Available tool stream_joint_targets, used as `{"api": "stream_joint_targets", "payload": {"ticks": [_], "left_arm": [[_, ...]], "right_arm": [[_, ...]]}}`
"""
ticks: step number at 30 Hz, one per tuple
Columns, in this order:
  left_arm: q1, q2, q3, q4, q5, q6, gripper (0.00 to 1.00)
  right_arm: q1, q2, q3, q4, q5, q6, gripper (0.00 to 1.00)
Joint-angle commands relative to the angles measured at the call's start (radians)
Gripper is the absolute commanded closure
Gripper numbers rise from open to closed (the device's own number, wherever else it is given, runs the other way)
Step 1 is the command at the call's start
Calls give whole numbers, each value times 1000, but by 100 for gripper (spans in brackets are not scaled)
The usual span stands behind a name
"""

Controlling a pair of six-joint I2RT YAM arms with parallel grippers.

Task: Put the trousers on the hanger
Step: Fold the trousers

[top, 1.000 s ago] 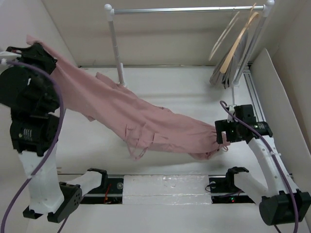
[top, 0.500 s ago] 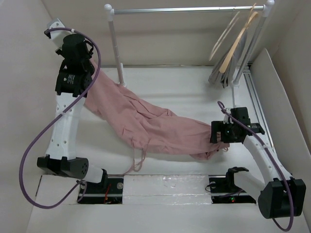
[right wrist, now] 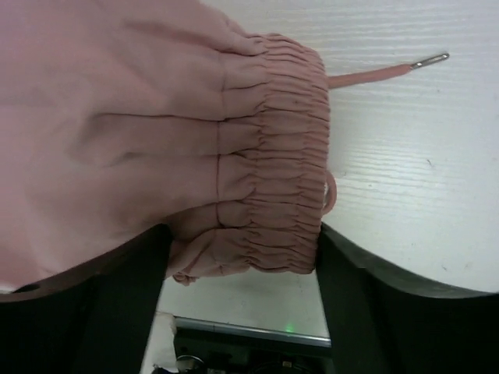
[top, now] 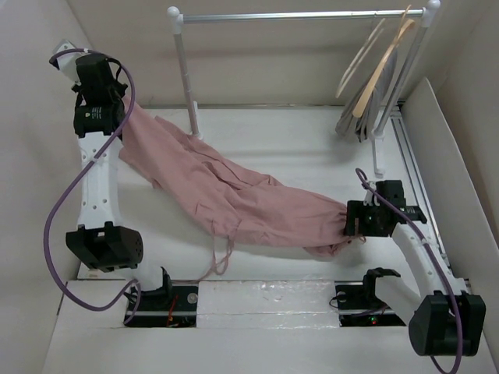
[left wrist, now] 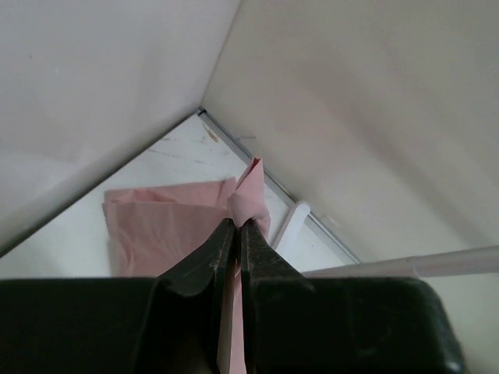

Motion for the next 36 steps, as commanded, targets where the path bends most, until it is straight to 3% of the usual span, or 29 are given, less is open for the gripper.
{"api": "stream_joint_targets", "payload": {"ticks": [1,3,4,6,12,18,24,28,33,34,35,36], "left_arm": [[-3,-64,-24,33,33,-28,100],[-3,-74,-32,22,25,-28,100],[-3,-88,-32,4,24,-29,100],[-3,-117,-40,-13,10,-29,100],[-3,-298,-11,-77,-111,15,100],[-3,-308,69,-111,-188,49,100],[-3,-66,186,-74,-179,93,100],[-3,214,291,-54,-142,93,100],[9,479,426,-30,-4,-27,100],[9,499,424,-19,70,-32,97],[9,518,416,-7,106,-31,71],[9,544,382,-1,143,-26,57]], "right_arm": [[-7,-26,13,61,-86,-18,26],[-18,-29,25,26,-108,-55,60],[-18,-35,36,7,-112,-61,88],[-7,-68,103,-86,-97,-82,100],[134,-141,424,-384,65,-160,100],[183,-83,649,-400,240,-211,100],[123,92,697,-199,284,-265,100],[-17,230,676,-61,118,-257,100],[-121,407,669,97,50,-173,100],[-130,423,666,122,32,-132,100],[-142,437,662,171,18,-110,99],[-142,470,659,185,-2,-98,79]]}}
